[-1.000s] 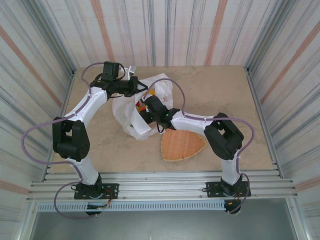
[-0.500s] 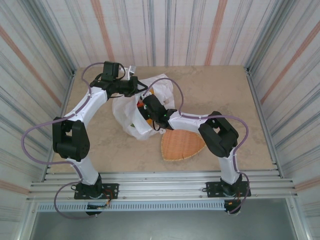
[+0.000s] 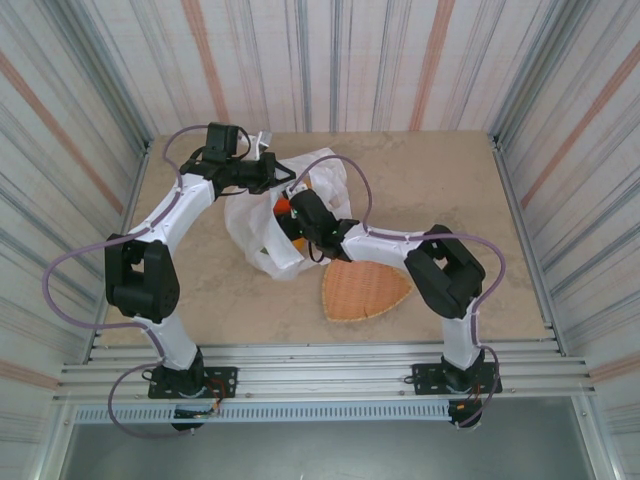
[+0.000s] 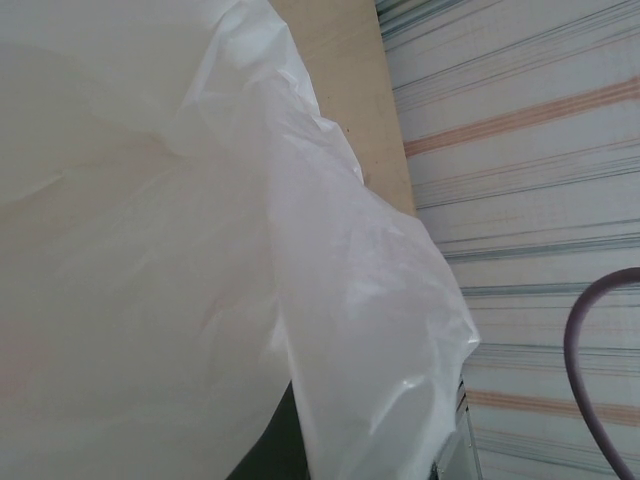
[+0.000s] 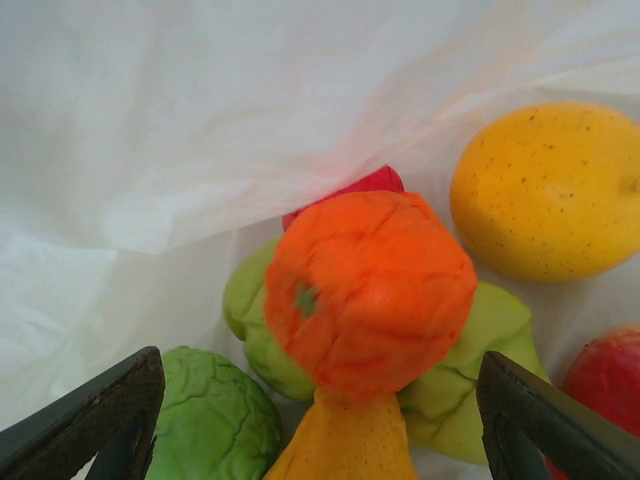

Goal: Place the fruits into the plastic bag

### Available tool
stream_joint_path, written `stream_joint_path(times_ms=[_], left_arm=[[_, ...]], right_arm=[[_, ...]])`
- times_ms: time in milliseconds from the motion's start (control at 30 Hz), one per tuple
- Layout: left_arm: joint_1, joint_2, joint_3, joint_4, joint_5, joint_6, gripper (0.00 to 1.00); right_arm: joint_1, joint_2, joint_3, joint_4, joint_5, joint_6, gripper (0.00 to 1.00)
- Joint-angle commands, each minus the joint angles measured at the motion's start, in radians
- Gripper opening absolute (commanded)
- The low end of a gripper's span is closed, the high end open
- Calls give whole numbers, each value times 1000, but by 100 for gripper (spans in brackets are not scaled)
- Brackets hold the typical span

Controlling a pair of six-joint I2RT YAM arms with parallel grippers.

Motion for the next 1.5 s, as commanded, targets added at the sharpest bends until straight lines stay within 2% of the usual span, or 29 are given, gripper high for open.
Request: stream_joint_path(times_ms=[0, 400, 667, 1100, 1467], left_arm=[[5, 6, -8, -7, 18, -2, 0], [6, 8, -8, -8, 16, -3, 0], [5, 5, -8, -9, 14, -2, 0], [7, 3, -7, -10, 12, -2, 0], [7, 4, -8, -11, 9, -1, 0]], right_arm=[[-6, -62, -30, 0, -2, -22, 83], [-6, -150, -119, -5, -2, -48, 84], [12, -229, -189, -32, -62, -92, 80], [42, -526, -405, -184, -94, -160, 76], [47, -760, -433, -375, -192, -265, 76]])
